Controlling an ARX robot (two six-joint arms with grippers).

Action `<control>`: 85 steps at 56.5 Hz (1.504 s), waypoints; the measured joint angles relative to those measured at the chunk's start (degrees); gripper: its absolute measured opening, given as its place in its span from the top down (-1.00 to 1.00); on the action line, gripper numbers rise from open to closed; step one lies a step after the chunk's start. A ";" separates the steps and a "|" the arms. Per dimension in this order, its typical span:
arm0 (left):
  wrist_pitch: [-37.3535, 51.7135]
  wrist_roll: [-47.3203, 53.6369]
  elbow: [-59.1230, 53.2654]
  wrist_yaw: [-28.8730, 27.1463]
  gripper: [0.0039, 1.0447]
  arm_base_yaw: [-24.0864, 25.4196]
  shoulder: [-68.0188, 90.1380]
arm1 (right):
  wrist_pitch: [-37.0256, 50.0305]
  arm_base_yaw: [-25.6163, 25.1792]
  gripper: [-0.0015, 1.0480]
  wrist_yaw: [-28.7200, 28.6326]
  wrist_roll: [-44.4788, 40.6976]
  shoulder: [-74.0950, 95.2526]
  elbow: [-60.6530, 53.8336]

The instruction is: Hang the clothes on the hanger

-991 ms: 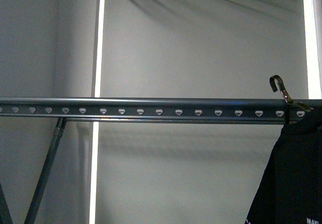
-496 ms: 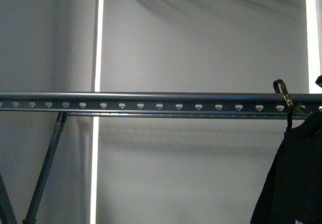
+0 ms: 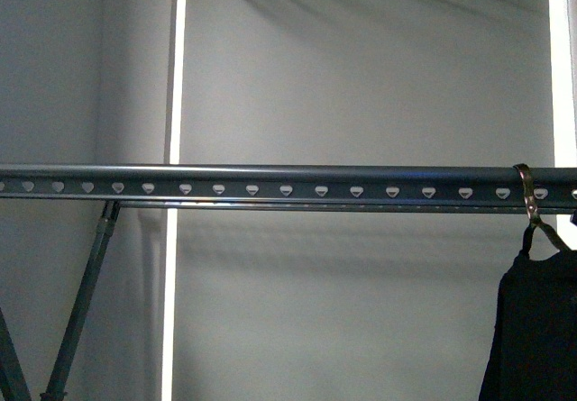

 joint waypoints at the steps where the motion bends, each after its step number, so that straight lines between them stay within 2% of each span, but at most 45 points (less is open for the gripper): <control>1: -0.17 0.00 0.00 0.00 0.94 0.00 -0.17 | 0.39 0.09 0.68 0.63 -0.70 -0.24 -0.44; 8: -1.90 0.00 0.00 0.00 0.94 0.00 -1.88 | 7.87 0.66 0.32 6.58 -7.13 -4.07 -5.81; 16: -6.45 0.00 0.00 -0.04 0.94 0.00 -6.03 | 24.24 -0.72 -0.32 9.51 -10.62 -19.91 -19.54; 19: -13.11 0.00 0.00 0.02 0.94 0.00 -11.43 | 29.31 -2.14 -0.56 9.03 -10.88 -28.57 -26.36; 23: -13.97 0.02 0.00 0.02 0.94 0.00 -13.53 | 32.24 -5.25 -0.86 5.20 -9.86 -40.79 -36.11; 25: -14.01 0.02 0.00 -0.04 0.94 0.00 -13.60 | 32.20 -6.32 -0.89 3.37 -8.96 -45.13 -39.43; 28: -14.05 0.02 0.00 0.00 0.94 0.00 -13.64 | 30.71 -7.43 -0.85 0.72 -7.96 -52.50 -44.72; 33: -14.10 0.02 0.00 0.00 0.94 0.00 -13.66 | 22.01 -7.32 -0.86 -4.17 -8.07 -69.05 -54.99; 34: -14.10 0.02 0.00 0.00 0.94 0.00 -13.66 | 20.57 -6.80 -0.86 -4.00 -8.33 -71.93 -56.59; 36: -14.10 0.02 0.00 0.00 0.94 0.00 -13.66 | 16.63 -3.82 -0.83 0.44 -10.91 -77.92 -58.97; 38: -14.10 0.00 0.00 -0.02 0.94 0.00 -13.66 | 10.80 1.22 -0.70 9.11 -15.10 -81.05 -59.06; 41: -14.10 0.02 0.00 0.00 0.94 0.00 -13.68 | 6.60 7.04 -0.54 17.00 -21.16 -83.97 -60.67; 43: -14.10 0.02 0.00 0.00 0.94 0.00 -13.68 | 6.23 9.79 -0.40 20.20 -24.30 -85.96 -63.49; 47: -14.10 0.00 0.00 0.00 0.94 0.00 -13.70 | 6.54 11.13 -0.17 22.40 -27.78 -88.67 -68.41; 50: -14.10 0.02 0.00 0.00 0.94 0.00 -13.70 | 6.58 11.39 0.10 23.02 -29.75 -90.14 -71.47; 60: -14.10 0.02 0.00 0.00 0.94 0.00 -13.70 | 7.21 11.52 0.95 22.88 -31.17 -91.86 -72.59; 61: -14.10 0.02 0.00 0.00 0.94 0.00 -13.70 | 7.21 11.52 0.98 22.91 -31.36 -91.93 -72.74; 85: -14.10 0.02 0.00 0.00 0.94 0.00 -13.70 | 7.58 11.52 0.95 22.99 -31.36 -94.42 -75.58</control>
